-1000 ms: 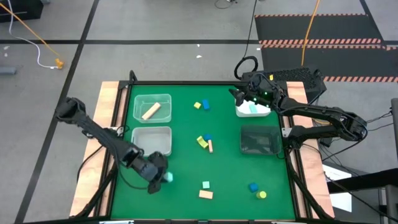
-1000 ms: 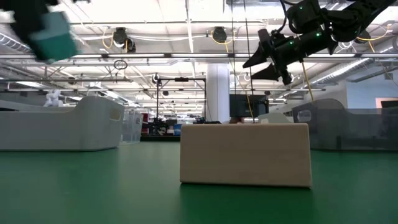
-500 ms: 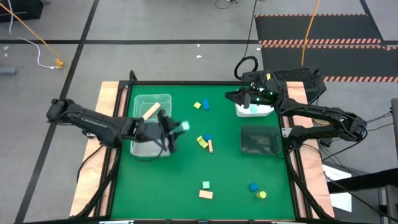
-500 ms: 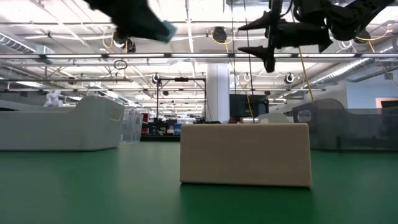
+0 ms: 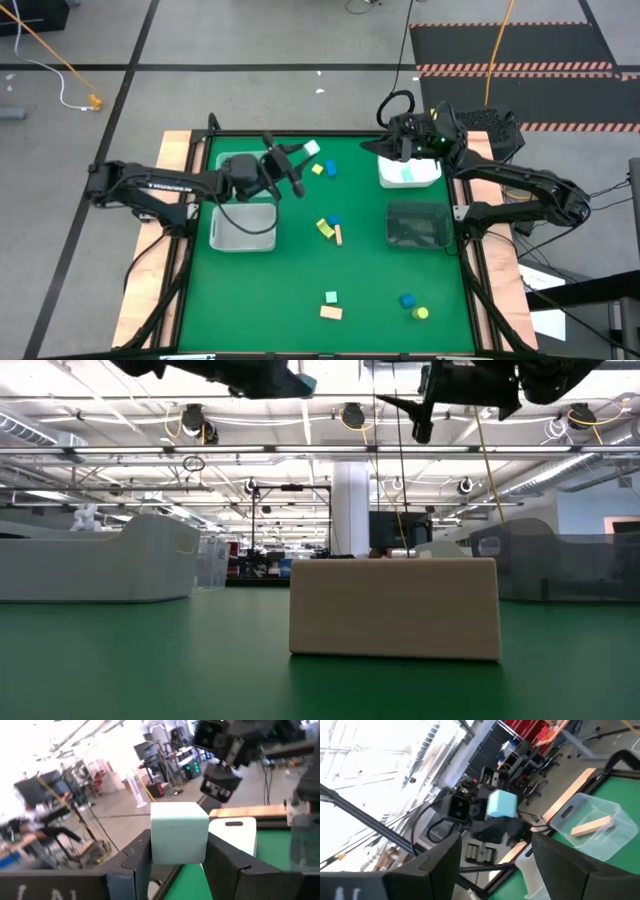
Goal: Sort & place blocks by color
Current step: Put the left light blue block into the white bin
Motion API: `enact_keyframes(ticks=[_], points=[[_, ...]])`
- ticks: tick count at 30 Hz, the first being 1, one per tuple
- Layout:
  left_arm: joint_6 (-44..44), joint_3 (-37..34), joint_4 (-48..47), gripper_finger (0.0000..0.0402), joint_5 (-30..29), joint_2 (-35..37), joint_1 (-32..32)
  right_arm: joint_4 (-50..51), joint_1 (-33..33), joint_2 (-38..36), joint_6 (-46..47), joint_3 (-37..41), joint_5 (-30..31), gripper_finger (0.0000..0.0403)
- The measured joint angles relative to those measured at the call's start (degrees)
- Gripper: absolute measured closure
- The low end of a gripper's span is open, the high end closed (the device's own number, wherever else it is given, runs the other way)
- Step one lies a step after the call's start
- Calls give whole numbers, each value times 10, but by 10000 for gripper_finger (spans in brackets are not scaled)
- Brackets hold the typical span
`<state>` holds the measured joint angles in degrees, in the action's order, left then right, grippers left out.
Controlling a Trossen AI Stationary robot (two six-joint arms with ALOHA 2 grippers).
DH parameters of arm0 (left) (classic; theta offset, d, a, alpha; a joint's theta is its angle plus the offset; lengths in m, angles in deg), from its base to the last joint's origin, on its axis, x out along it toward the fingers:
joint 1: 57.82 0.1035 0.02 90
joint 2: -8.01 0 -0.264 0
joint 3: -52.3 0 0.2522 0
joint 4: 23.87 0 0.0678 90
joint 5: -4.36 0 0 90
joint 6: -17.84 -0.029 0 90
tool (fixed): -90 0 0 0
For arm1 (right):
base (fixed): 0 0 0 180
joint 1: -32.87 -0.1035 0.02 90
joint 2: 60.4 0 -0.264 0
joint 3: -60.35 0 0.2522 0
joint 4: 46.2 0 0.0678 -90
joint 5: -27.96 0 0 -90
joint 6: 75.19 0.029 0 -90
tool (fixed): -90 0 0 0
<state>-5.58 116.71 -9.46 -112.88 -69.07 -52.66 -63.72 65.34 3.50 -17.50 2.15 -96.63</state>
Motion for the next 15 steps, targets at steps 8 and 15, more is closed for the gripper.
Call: enact_keyframes(ticks=[8,15], points=[[-50,101,-3,254,60,-74,35,20,-7,46,9,-35,3,167],[-49,123,-3,254,132,-108,52,6,-7,97,55,-40,47,167]])
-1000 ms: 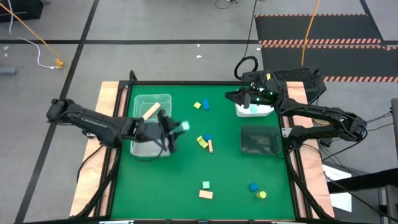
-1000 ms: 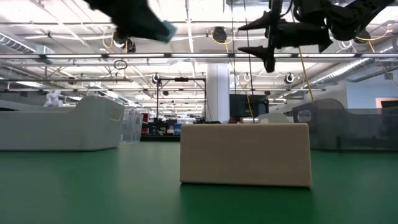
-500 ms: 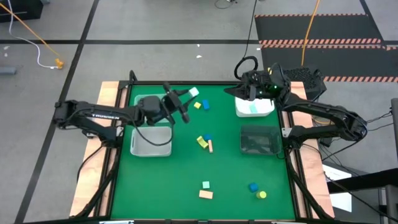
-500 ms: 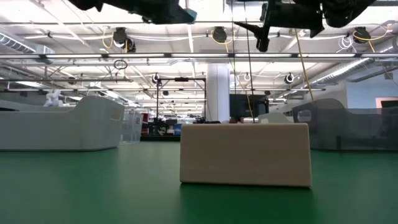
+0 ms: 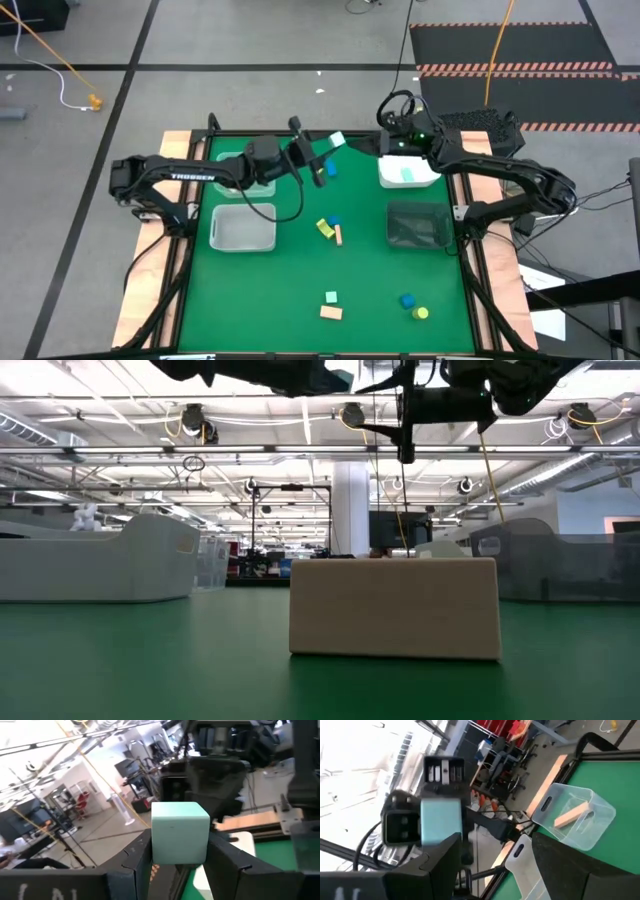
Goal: Sort & place blocks by color
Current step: Put the left light blue block into the white bin
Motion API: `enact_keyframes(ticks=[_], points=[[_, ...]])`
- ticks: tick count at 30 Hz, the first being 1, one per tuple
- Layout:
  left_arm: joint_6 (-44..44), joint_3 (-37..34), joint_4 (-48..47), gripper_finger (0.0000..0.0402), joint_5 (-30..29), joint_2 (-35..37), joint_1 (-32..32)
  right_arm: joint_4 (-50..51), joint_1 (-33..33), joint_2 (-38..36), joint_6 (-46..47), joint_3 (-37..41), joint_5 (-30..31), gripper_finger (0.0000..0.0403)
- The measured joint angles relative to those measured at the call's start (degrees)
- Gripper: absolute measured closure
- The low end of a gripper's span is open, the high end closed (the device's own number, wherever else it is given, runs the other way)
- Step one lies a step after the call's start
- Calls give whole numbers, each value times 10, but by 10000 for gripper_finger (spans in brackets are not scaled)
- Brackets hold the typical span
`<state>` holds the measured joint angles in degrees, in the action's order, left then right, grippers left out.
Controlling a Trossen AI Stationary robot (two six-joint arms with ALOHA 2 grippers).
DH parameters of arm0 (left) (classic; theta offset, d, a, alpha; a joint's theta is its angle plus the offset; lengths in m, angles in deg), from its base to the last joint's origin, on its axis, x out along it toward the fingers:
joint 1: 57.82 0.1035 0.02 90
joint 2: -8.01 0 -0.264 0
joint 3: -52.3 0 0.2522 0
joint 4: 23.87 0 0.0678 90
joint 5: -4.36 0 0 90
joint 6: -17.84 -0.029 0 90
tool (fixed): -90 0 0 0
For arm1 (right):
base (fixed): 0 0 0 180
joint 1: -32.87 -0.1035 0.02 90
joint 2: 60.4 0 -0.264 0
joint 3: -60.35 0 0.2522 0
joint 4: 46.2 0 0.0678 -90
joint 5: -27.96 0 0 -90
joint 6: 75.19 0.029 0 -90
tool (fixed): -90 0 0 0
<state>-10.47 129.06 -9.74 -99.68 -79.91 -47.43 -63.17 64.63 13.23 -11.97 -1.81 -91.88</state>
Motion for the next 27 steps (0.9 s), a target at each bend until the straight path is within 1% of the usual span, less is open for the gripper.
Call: enact_keyframes(ticks=[4,8,10,12,15,18,20,23,27], points=[[0,0,-18,254,0,-1,0,-30,0,7,8,0,-2,167],[-3,0,-17,254,-40,-1,0,-26,0,-1,10,-1,-3,167],[-3,0,-17,254,-42,-1,2,-35,1,-4,19,-1,-3,164],[5,0,-23,254,-36,-1,3,-37,1,-6,33,-1,-4,156],[19,0,-24,254,-10,-3,2,-34,1,-6,56,-1,-4,144],[19,0,-21,254,-5,-3,0,-32,1,-3,68,-1,-4,135],[19,0,-23,254,-3,-3,1,-33,-1,-3,74,-1,-4,131],[19,0,-24,254,20,-3,1,-35,-5,-3,81,-1,-3,131],[27,0,-24,254,27,-3,0,-57,-15,-3,80,-1,-1,131]])
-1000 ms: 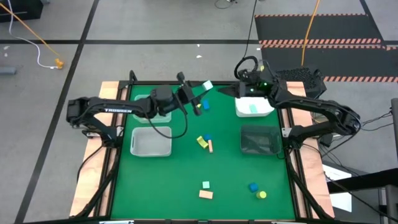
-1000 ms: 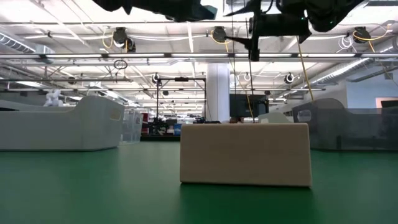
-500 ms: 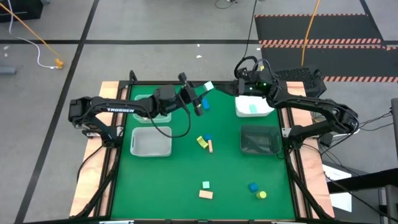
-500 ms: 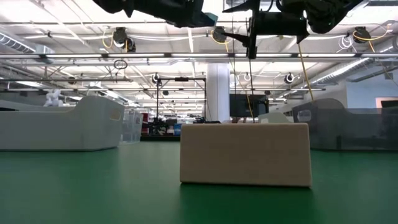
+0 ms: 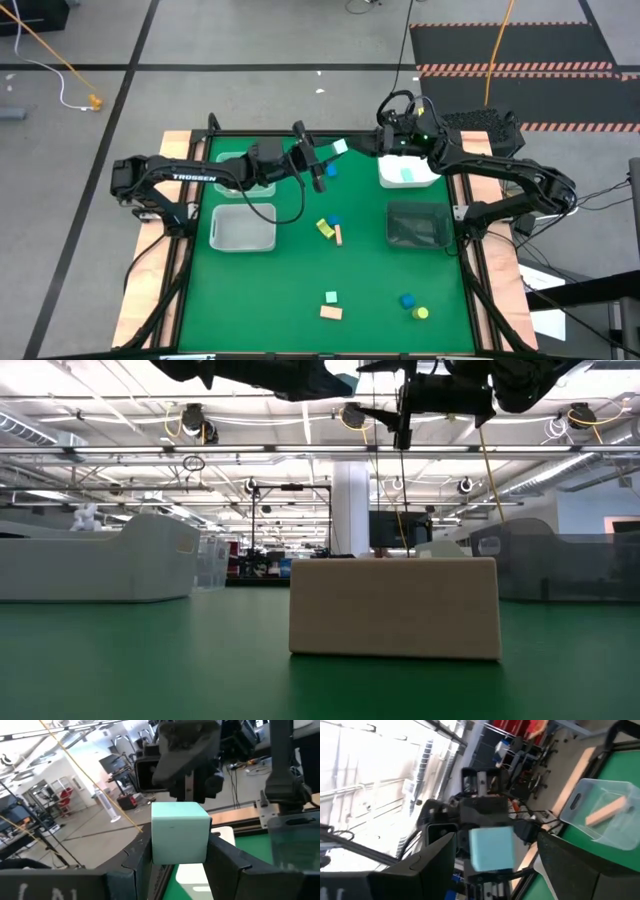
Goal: Sort & place blocks by color
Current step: Put the left light blue block into the white bin
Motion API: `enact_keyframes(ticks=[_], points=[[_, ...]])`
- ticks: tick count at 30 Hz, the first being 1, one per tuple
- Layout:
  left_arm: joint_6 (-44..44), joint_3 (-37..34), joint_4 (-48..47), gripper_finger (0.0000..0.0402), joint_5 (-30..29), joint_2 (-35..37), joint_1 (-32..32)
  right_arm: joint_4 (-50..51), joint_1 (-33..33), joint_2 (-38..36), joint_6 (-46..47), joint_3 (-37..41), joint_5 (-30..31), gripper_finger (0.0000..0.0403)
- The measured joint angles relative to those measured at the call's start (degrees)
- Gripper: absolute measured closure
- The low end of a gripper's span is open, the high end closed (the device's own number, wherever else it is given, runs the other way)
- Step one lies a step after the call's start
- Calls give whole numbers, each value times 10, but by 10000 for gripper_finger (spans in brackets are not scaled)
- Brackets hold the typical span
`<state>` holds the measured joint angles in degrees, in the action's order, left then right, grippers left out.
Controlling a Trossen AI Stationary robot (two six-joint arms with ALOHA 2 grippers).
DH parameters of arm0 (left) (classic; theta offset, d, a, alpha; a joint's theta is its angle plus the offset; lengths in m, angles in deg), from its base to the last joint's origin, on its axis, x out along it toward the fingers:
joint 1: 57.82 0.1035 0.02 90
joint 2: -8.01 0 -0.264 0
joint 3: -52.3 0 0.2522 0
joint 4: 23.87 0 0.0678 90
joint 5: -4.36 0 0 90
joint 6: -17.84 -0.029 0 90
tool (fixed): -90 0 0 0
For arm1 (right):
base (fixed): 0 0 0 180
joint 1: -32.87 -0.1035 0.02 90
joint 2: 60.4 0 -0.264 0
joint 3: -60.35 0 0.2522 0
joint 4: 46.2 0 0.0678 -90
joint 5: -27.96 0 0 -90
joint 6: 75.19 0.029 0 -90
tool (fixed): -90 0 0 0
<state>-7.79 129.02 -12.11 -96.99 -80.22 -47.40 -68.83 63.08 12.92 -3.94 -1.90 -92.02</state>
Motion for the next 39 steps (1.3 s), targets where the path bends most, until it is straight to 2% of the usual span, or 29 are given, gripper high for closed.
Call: enact_keyframes(ticks=[7,16,21,28,39], points=[[5,0,5,254,25,0,0,-21,-18,11,-4,0,14,131],[20,0,0,254,28,0,0,-109,-35,53,15,0,14,136],[20,0,-2,254,28,0,0,-121,-35,61,16,0,17,178],[17,0,-4,254,23,0,0,-117,-35,60,18,1,16,284],[14,0,-8,254,21,0,2,-109,-32,60,17,1,1,287]])
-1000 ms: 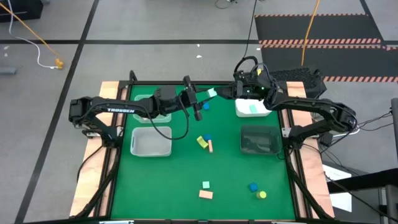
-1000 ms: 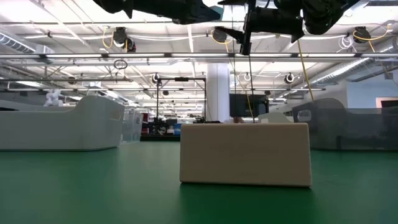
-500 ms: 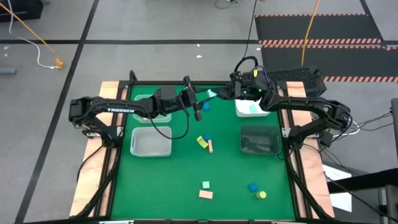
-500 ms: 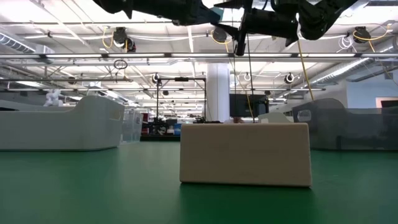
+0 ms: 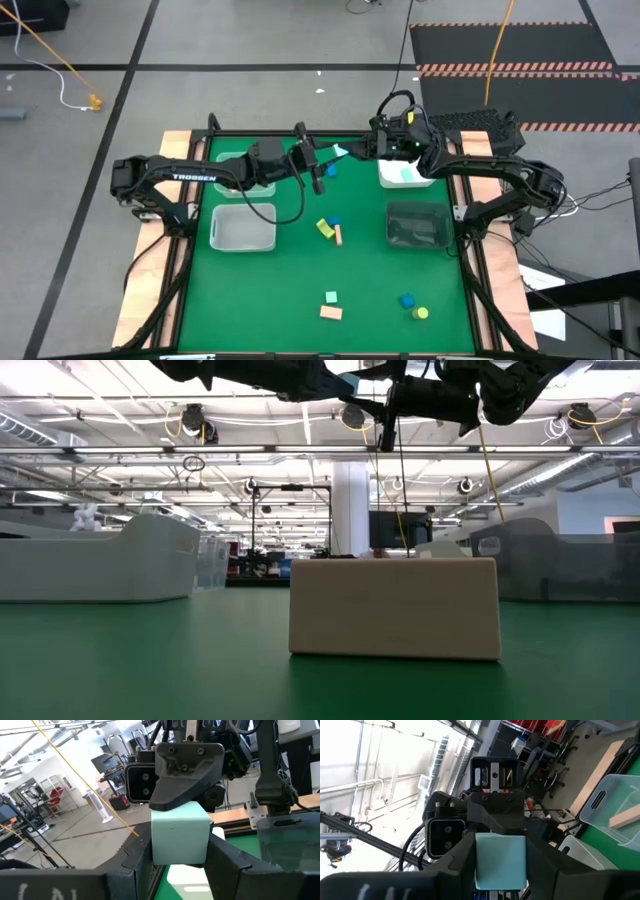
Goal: Sort & place blocks by color
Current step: Put the left light blue block into the white bin
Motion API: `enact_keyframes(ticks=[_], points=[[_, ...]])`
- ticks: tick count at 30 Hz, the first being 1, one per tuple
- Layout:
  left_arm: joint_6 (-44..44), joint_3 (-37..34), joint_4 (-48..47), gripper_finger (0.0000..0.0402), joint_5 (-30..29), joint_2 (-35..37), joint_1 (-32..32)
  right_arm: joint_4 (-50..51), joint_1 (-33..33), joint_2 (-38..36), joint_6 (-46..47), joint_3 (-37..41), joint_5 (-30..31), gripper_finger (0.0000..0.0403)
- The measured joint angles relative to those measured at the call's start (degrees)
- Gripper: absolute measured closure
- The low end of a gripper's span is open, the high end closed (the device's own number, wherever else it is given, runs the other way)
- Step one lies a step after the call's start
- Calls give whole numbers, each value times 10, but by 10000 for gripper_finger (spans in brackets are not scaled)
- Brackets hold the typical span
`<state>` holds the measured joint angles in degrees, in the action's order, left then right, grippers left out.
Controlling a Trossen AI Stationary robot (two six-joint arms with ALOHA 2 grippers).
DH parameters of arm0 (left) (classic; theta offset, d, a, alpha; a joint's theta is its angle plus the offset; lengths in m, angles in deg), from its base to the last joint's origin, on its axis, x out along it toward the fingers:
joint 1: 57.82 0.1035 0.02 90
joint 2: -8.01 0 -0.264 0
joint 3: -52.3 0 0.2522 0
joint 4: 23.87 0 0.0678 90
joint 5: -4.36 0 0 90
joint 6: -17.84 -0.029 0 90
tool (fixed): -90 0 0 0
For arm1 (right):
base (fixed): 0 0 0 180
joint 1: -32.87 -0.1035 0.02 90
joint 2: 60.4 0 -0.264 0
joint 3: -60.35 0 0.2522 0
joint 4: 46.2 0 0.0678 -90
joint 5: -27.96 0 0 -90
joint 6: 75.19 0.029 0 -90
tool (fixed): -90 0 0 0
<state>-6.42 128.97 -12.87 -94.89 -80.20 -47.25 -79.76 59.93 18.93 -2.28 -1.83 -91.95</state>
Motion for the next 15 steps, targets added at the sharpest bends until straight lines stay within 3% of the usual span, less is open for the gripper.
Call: enact_keyframes(ticks=[5,15], points=[[12,0,1,242,-17,-2,-1,4,20,0,15,0,-27,287],[21,0,8,169,-64,0,3,11,77,-1,56,0,-97,287]])
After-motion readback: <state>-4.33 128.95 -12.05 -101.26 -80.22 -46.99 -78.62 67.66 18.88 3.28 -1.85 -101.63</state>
